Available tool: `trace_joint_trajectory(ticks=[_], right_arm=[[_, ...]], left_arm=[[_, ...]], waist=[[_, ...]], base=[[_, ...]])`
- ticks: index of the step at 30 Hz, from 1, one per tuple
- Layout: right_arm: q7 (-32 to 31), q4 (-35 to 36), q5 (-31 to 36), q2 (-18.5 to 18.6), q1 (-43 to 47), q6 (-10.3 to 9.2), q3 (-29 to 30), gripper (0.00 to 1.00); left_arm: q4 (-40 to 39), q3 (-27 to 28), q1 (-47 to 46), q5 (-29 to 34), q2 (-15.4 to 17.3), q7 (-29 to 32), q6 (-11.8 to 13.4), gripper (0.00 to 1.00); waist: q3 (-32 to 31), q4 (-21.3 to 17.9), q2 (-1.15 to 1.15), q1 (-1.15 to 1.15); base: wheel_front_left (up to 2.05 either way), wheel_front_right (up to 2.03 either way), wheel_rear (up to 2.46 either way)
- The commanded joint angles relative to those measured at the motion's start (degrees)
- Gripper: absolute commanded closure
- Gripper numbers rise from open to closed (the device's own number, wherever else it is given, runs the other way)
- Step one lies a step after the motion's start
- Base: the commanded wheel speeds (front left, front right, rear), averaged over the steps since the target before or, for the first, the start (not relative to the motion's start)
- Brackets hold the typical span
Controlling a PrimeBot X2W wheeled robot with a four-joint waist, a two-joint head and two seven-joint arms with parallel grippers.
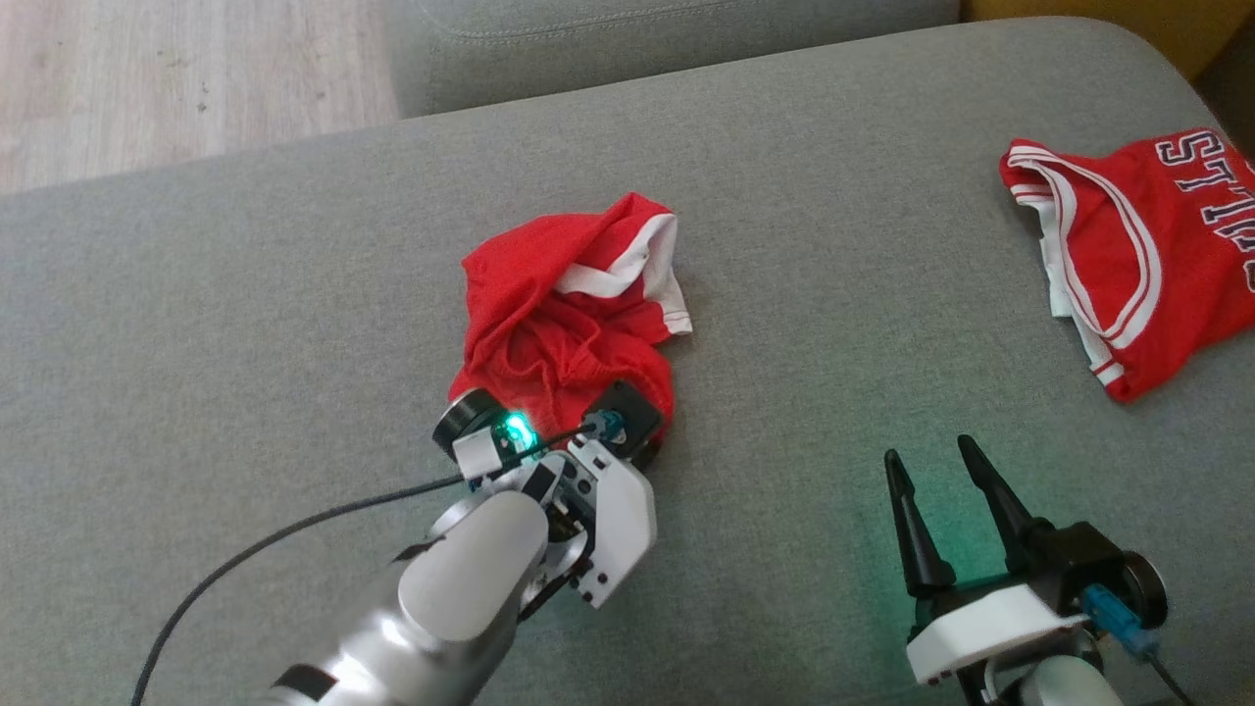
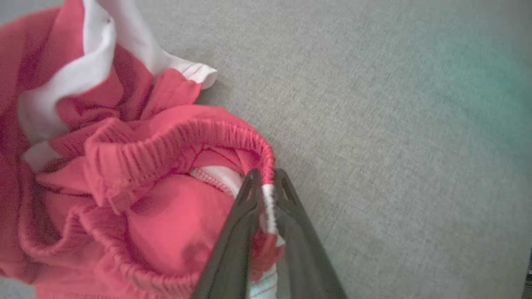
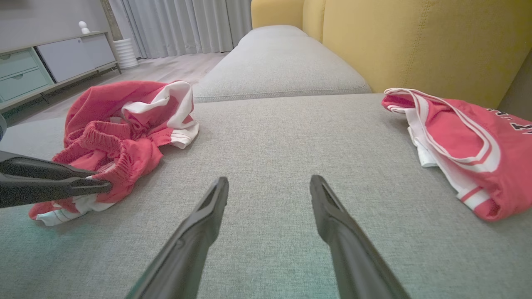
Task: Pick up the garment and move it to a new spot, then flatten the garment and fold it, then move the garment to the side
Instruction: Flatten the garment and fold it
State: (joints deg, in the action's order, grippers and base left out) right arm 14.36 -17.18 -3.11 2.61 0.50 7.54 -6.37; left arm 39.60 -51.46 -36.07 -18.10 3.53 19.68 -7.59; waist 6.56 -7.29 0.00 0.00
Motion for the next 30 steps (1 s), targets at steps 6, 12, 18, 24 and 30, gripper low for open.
trace_joint_trajectory(ticks=[6,12,18,24,30], right_arm=[[0.63,1.02,-0.69,0.27,-2.16,-0.05,-1.44,0.00],[0.63,0.48,-1.36,0.27,-2.50,-0.05,-2.45,0.00],[0.63,0.07,-2.00,0.27,-2.82,-0.05,-3.47,0.00],[0.63,-0.33,-2.42,0.27,-2.56,-0.05,-3.77,0.00],[0.63,-0.34,-2.59,0.27,-2.86,-0.05,-3.71,0.00]], left_arm=[[-1.38,3.18,-2.59,-2.14,1.20,-1.95,0.71,1.00],[-5.73,12.80,-6.51,-10.89,-0.10,-11.23,2.75,1.00],[-5.53,19.15,-12.43,-15.25,-0.46,-18.35,5.49,1.00],[-4.11,21.83,-15.65,-19.50,-0.61,-24.87,7.96,1.00],[-6.52,19.34,-17.18,-27.31,-0.64,-31.09,11.15,1.00]], waist=[[-0.68,-0.43,0.00,0.00],[-1.86,-2.26,0.00,0.00],[-2.58,-4.81,0.00,0.00],[-3.09,-6.98,0.00,0.00],[-2.71,-7.82,0.00,0.00]], base=[[0.00,0.00,0.00],[0.00,0.00,0.00],[0.00,0.00,0.00],[0.00,0.00,0.00],[0.00,0.00,0.00]])
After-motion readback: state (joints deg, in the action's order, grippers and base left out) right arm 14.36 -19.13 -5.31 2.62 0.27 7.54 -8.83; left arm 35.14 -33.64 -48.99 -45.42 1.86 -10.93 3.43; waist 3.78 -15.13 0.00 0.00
